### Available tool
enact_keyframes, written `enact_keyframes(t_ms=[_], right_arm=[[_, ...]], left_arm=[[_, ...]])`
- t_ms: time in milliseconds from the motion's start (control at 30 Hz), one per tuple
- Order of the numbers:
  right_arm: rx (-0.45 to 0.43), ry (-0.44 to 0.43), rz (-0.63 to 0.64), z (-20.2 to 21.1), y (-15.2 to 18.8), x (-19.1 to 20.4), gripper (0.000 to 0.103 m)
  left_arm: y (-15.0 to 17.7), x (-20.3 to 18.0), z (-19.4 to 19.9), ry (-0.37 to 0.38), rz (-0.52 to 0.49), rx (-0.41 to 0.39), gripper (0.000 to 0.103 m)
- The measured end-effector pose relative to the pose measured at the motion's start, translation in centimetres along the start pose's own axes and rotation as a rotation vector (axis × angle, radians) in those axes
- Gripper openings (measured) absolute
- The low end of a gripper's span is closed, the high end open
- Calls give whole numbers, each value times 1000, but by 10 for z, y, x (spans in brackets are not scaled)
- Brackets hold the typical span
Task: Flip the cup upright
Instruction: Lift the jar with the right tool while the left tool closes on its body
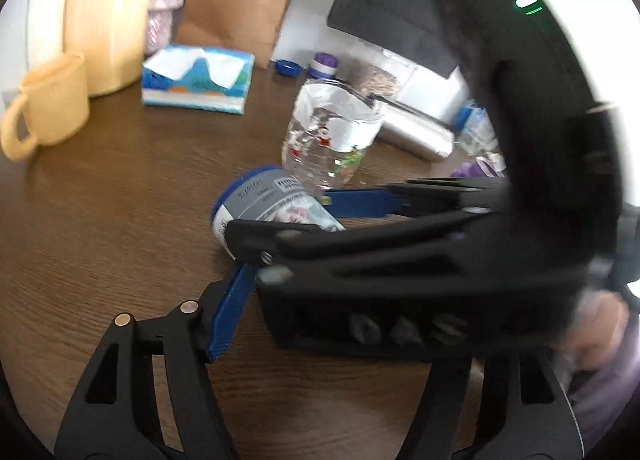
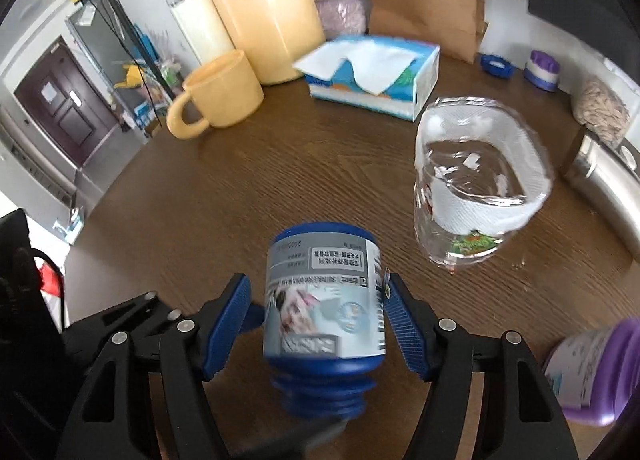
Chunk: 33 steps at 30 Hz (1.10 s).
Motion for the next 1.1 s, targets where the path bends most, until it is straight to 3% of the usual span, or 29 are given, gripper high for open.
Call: enact_keyframes(t_ms=[100, 167, 233, 333, 400, 433, 467, 567, 633, 700, 767, 867, 967, 1100], right_arm=[[10, -55, 7, -4, 2, -7, 68], [6, -51, 24, -3, 3, -10, 68], [-8, -38, 71, -2, 3, -7, 68], [-29, -121, 101, 0, -5, -2, 68], [-58, -116, 159, 3, -8, 3, 68], [-66, -123, 186, 5, -6, 5, 68], [-66, -138, 204, 7, -3, 7, 68], [-62, -168, 235, 11, 4, 9, 68], [-54, -177, 248, 12, 6, 12, 68], [-67, -154, 228, 17, 7, 11, 68], [-105, -137, 227, 27, 10, 8, 68], [-134, -84, 248, 38, 17, 5, 71], [-140, -50, 266, 42, 27, 1, 72], [-132, -44, 294, 37, 40, 7, 76]], left_arm=[[5, 6, 11, -5, 13, 89, 69], [6, 7, 32, 6, -31, 70, 73], [0, 14, 57, -36, -81, 18, 76], [-10, 25, 65, -53, -125, 42, 89], [-10, 24, 65, -121, -206, 63, 89], [-11, 26, 68, -205, -251, 58, 88], [-12, 30, 70, -217, -262, 54, 88], [-28, 50, 80, -146, -185, 6, 88], [-43, 56, 68, -58, -99, -10, 88], [-54, 63, 35, -5, 2, 82, 88], [-59, 64, 6, 15, 17, 156, 88], [-56, 67, -19, 20, 59, 203, 76], [-53, 69, -21, 15, 92, 191, 66], [-46, 72, -1, -157, 85, 144, 49]])
Point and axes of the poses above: each gripper's, at about its wrist camera, not at the fingertips, and z roughly against the way its jaws point, x to its left, y to its underside, the point moved 3 cm from there along -z, roughly the way its jaws point, and after that the axes turned 14 degrees about y, right-handed, at the moved point
